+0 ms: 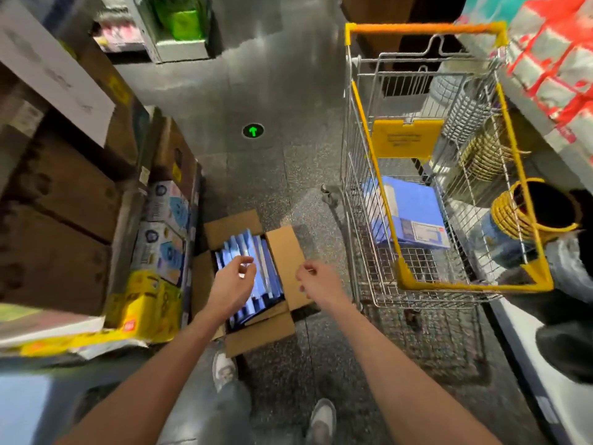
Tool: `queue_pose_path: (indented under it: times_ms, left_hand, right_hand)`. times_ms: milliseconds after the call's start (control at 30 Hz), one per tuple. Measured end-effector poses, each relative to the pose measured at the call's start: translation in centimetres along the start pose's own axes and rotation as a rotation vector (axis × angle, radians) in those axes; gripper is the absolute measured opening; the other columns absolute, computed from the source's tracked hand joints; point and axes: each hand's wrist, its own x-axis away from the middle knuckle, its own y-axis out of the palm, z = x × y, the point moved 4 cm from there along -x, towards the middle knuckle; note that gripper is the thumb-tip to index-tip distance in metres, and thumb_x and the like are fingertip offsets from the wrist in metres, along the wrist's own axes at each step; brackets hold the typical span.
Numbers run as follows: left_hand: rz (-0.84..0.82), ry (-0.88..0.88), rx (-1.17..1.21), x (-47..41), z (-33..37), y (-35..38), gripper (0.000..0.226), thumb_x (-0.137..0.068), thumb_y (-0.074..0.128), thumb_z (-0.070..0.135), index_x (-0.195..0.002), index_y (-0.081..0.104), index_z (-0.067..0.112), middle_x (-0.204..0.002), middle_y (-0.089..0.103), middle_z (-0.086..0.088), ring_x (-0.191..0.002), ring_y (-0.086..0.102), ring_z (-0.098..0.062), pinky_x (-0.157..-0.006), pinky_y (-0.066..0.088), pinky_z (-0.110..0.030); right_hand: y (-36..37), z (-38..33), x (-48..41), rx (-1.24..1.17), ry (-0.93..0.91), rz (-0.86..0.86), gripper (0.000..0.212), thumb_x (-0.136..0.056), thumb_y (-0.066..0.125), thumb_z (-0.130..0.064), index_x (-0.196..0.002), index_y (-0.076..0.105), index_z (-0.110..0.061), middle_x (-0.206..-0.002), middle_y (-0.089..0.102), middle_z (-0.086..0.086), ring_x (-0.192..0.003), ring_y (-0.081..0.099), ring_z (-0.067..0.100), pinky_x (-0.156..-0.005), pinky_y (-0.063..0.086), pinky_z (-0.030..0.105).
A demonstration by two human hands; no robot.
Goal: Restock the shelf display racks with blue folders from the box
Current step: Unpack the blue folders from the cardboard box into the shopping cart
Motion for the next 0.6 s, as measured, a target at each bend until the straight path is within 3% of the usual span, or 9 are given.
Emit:
queue_pose_path:
  times_ms: [167, 267, 333, 400, 467, 600]
  left_hand:
    - [0.001, -0.053, 0.026, -4.3, -5.3, -2.8, 0.016, -0.104, 0.048, 0.037, -0.116, 0.056, 0.029, -0.104, 0.068, 0.003, -0.083, 0.07, -0.018, -0.071, 0.057, -0.036]
    - [-0.024, -0.101, 0.069, -7.7, -9.6, -4.3, 0.024, -0.102, 0.051, 0.034, -0.121, 0.06, 0.022, -0.104, 0.071, -0.001, -0.084, 0.071, -0.018, -0.072, 0.055, -0.031]
    - [-0.046, -0.157, 0.108, -9.8, -12.1, -5.5, 0.024, -0.101, 0.053, 0.03, -0.12, 0.061, 0.018, -0.1, 0.072, -0.003, -0.08, 0.072, -0.02, -0.067, 0.052, -0.029]
    - [-0.046, -0.22, 0.15, -12.3, -15.1, -7.0, 0.023, -0.101, 0.053, 0.03, -0.118, 0.062, 0.017, -0.09, 0.071, -0.004, -0.072, 0.069, -0.023, -0.064, 0.05, -0.031]
    - [-0.049, -0.268, 0.174, -14.8, -17.9, -8.2, 0.023, -0.1, 0.053, 0.028, -0.116, 0.063, 0.015, -0.081, 0.069, -0.002, -0.07, 0.063, -0.023, -0.068, 0.052, -0.036]
    - [-0.081, -0.297, 0.071, -18.8, -22.7, -9.0, 0.018, -0.101, 0.055, 0.033, -0.112, 0.06, 0.02, -0.09, 0.07, 0.002, -0.083, 0.067, -0.018, -0.08, 0.058, -0.038]
  right_hand:
    - [7.0, -2.4, -4.0, 0.066, 0.063, -0.026, 0.038, -0.102, 0.049, -0.028, -0.117, 0.061, 0.005, -0.105, 0.064, 0.026, -0.085, 0.063, 0.035, -0.069, 0.044, 0.038]
    - [11.6, -3.7, -6.9, 0.071, 0.125, -0.045, 0.03, -0.102, 0.048, -0.028, -0.109, 0.063, -0.002, -0.08, 0.059, 0.008, -0.066, 0.05, 0.016, -0.061, 0.04, 0.024]
    - [14.4, -4.5, -8.8, 0.072, 0.18, -0.039, 0.019, -0.103, 0.048, -0.026, -0.095, 0.059, -0.013, -0.072, 0.054, -0.001, -0.064, 0.055, 0.014, -0.053, 0.041, 0.019]
    - [18.1, -4.4, -11.7, 0.04, 0.224, -0.058, 0.015, -0.101, 0.051, -0.03, -0.093, 0.058, -0.02, -0.082, 0.06, -0.002, -0.085, 0.068, 0.027, -0.07, 0.055, 0.038]
    - [21.4, -2.7, -15.0, 0.006, 0.272, -0.062, 0.018, -0.097, 0.054, -0.037, -0.098, 0.061, -0.021, -0.1, 0.067, 0.005, -0.092, 0.069, 0.028, -0.082, 0.057, 0.051]
    - [25.1, -4.0, -17.0, -0.04, 0.357, -0.052, 0.018, -0.103, 0.05, -0.03, -0.109, 0.057, -0.015, -0.108, 0.068, 0.01, -0.079, 0.061, 0.02, -0.068, 0.051, 0.036]
